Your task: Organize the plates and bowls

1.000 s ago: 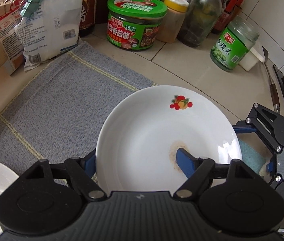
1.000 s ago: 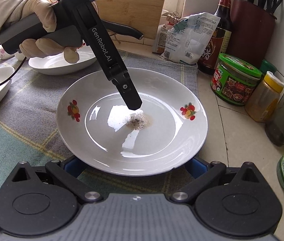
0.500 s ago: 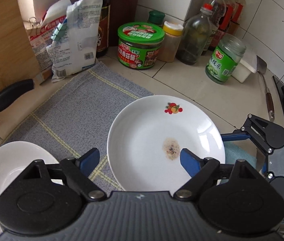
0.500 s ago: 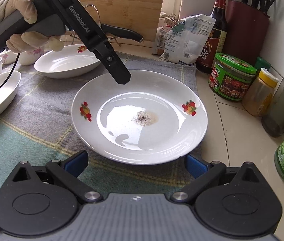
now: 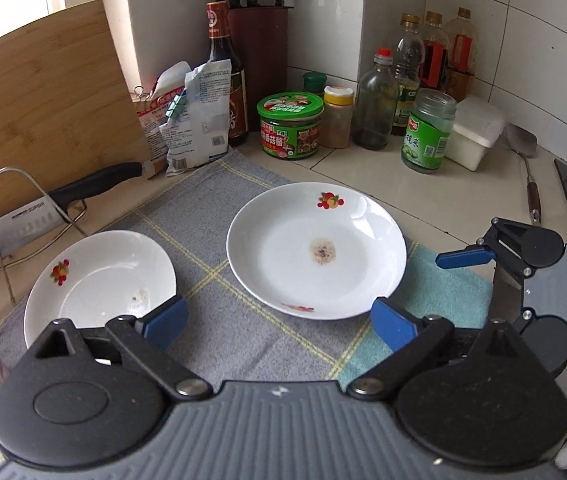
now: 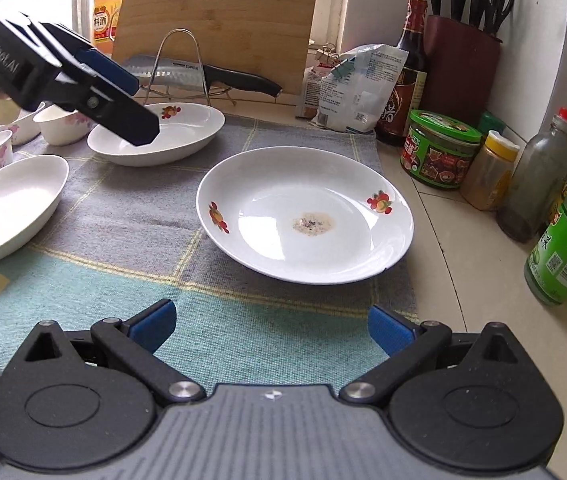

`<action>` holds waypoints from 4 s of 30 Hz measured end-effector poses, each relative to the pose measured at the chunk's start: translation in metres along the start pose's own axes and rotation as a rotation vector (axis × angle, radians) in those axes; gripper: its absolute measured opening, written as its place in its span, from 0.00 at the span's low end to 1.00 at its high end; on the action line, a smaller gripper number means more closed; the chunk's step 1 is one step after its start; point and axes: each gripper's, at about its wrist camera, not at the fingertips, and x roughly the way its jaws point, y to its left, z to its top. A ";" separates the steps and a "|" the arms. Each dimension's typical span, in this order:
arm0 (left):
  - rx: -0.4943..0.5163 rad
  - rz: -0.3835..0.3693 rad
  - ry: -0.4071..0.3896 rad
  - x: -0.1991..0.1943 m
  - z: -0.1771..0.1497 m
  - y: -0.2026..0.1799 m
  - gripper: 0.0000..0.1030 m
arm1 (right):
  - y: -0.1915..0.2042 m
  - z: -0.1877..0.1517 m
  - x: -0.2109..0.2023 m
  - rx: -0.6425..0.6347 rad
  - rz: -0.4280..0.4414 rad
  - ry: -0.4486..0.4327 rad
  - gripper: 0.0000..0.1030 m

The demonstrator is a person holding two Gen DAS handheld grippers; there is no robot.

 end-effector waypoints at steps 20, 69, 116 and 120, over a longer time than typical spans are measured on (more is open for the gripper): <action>-0.366 0.372 0.001 -0.071 -0.115 -0.007 0.95 | 0.050 0.008 0.019 -0.081 0.220 0.042 1.00; -0.219 0.186 0.078 -0.071 -0.199 0.069 1.00 | 0.186 0.097 0.111 -0.262 0.453 0.259 1.00; -0.119 0.107 0.026 -0.076 -0.203 0.073 1.00 | 0.173 0.146 0.151 -0.108 0.681 0.492 1.00; -0.114 0.103 0.026 -0.076 -0.203 0.073 1.00 | 0.173 0.147 0.154 -0.073 0.694 0.515 1.00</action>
